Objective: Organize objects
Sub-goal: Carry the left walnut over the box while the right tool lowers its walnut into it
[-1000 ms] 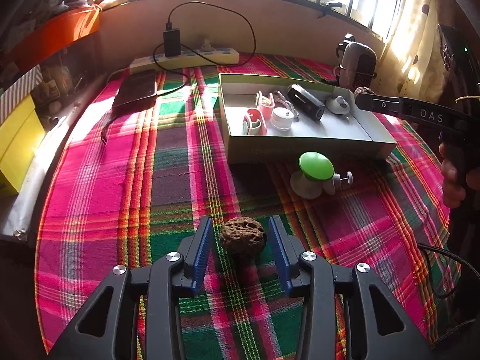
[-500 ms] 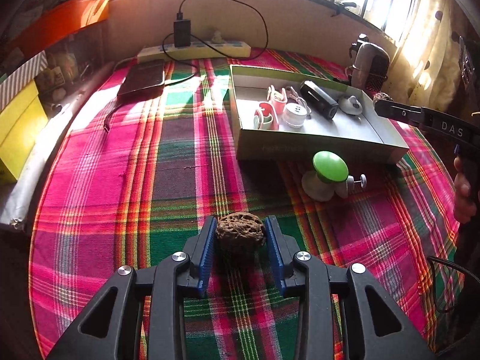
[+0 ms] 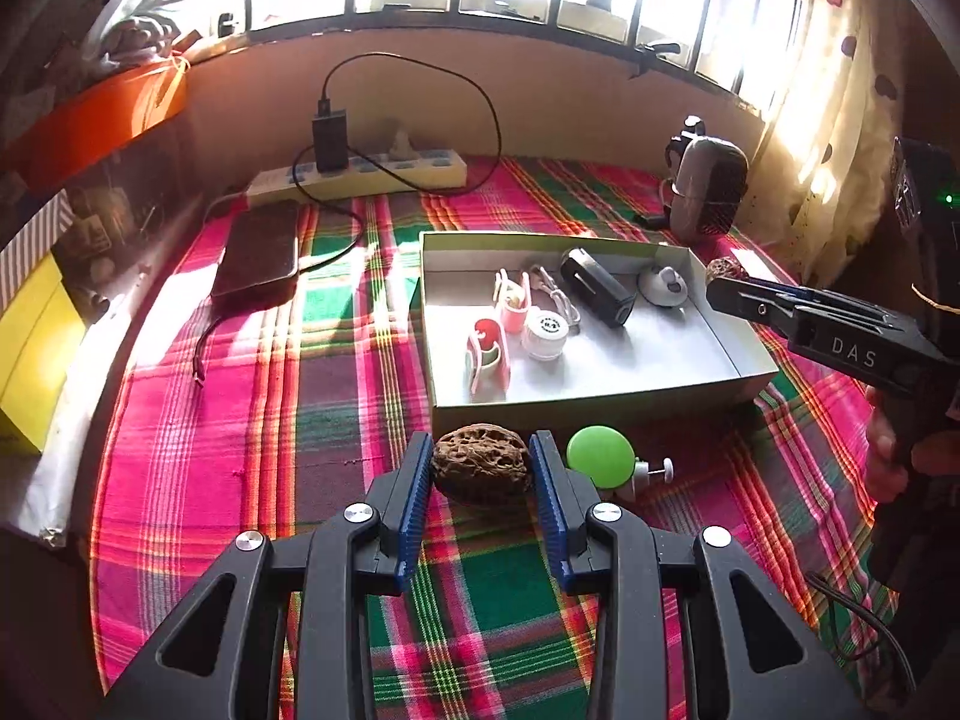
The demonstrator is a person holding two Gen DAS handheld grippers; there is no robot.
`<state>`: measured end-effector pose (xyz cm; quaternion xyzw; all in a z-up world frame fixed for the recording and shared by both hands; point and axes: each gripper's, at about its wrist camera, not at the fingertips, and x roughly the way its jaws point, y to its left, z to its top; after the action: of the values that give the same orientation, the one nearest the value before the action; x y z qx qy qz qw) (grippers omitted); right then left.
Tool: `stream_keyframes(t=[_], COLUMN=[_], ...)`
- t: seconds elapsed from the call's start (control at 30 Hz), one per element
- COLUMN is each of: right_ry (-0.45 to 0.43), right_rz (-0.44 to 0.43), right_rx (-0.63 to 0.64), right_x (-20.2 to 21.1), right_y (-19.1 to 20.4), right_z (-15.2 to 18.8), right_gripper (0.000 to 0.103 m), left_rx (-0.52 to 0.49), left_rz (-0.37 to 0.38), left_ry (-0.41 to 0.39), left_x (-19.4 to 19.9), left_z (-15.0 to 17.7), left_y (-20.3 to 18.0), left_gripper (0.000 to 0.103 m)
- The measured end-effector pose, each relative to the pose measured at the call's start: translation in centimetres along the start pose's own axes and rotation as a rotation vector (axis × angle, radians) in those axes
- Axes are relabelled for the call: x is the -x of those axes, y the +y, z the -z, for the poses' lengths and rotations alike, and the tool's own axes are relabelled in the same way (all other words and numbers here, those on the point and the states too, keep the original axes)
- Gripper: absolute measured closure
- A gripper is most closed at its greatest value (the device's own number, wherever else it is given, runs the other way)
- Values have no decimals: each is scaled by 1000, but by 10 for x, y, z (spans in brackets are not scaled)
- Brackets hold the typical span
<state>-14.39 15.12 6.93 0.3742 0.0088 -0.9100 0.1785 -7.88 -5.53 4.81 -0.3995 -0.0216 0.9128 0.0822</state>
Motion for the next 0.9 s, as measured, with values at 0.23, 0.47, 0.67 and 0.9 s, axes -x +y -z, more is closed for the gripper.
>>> stream_keyframes(t=[0.23,0.47,0.67,0.9], right_ry=[4,26,74,109], right_rz=[7,22,14,9], right_rx=[-11,-10,-14,-1], right_x=[-8,-27,-54,-75], right_y=[-10,-19,-25,-25], right_z=[-11,-25,-31,-34], right_gripper=[72,72,72,72], left_rx=[-38,-15,-18,-6], left_rz=[40,54,50,56], left_ry=[4,26,53,76], left_x=[-18,-43,-62,-77], left_z=[-23,-34,-39,-43], left_y=[-17,-21,-22,-21], left_gripper=[72,72,72,72])
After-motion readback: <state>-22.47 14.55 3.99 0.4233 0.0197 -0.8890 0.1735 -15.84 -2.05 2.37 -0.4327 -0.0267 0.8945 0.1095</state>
